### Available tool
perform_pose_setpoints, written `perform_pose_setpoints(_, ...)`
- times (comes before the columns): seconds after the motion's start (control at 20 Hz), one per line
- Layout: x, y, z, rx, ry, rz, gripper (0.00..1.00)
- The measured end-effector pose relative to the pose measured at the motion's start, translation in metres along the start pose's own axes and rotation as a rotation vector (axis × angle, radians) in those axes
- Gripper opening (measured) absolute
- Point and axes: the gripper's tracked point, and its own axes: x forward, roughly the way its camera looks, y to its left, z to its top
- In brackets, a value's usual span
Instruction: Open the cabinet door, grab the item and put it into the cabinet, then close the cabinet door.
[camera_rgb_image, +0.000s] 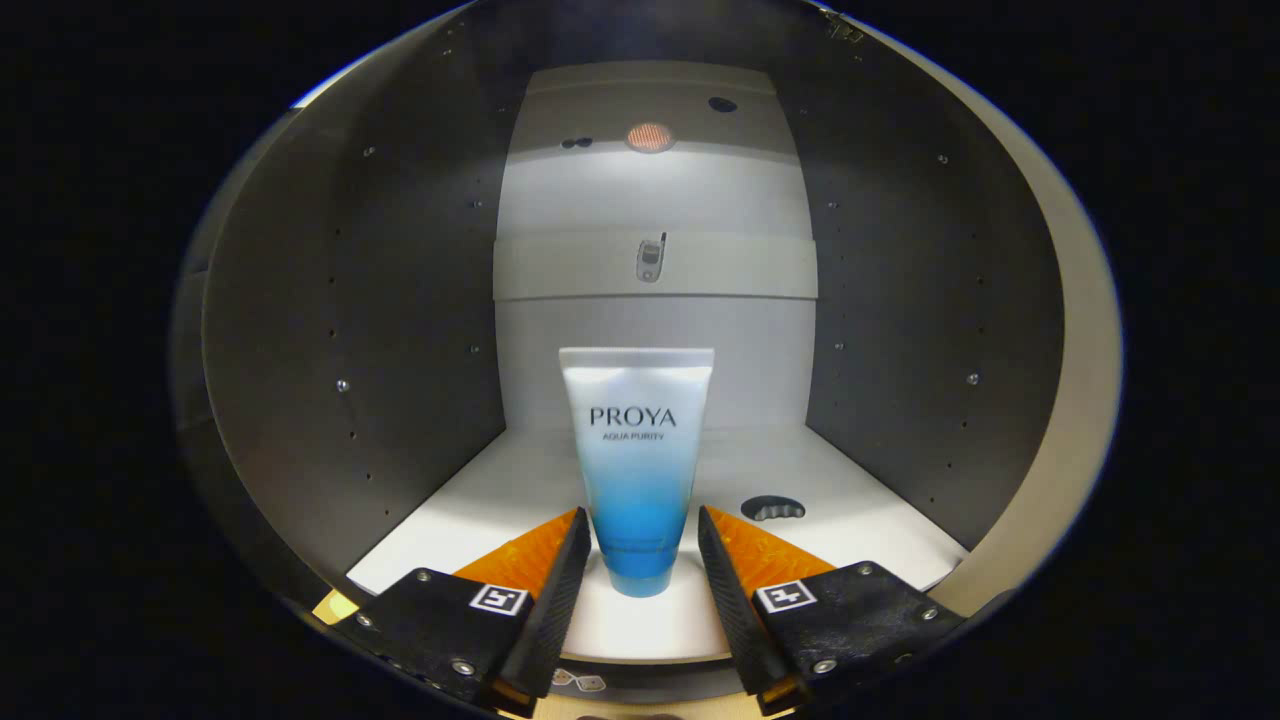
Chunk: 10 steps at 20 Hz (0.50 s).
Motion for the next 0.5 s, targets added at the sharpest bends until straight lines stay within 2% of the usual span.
perform_pose_setpoints(0.05,-0.002,0.001,0.002,0.004,-0.003,0.001,0.75)
perform_pose_setpoints(0.3,-0.030,0.003,0.012,0.009,-0.010,-0.002,0.90)
perform_pose_setpoints(0.4,-0.046,-0.003,0.017,-0.052,-0.023,-0.029,0.93)
perform_pose_setpoints(0.5,-0.067,0.002,0.022,-0.060,-0.035,-0.022,0.93)
